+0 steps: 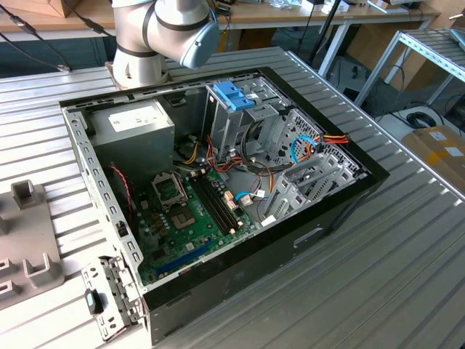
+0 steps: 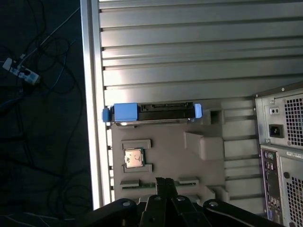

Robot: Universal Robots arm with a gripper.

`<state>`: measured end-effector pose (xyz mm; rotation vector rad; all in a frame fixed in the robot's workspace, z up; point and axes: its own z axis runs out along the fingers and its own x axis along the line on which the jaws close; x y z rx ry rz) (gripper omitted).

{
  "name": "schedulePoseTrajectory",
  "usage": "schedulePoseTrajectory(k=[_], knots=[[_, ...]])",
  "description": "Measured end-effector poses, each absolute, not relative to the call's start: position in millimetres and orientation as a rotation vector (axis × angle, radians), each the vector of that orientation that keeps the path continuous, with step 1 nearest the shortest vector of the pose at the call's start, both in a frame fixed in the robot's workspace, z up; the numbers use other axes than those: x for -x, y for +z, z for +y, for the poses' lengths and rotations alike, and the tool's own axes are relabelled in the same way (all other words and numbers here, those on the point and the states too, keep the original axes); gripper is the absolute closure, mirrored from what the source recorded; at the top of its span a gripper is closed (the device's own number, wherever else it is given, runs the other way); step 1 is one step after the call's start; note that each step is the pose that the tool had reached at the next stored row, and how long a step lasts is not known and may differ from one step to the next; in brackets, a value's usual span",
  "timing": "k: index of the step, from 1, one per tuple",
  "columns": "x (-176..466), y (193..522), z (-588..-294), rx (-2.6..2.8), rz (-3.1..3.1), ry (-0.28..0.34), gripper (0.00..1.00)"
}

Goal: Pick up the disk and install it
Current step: 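Reach for the disk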

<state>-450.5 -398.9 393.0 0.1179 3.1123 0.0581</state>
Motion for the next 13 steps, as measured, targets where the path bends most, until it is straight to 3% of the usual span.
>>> schedulePoseTrajectory(k=[13], knots=[[452.4,392.7,-398.9,-0.118,3.112,0.058,0.9]])
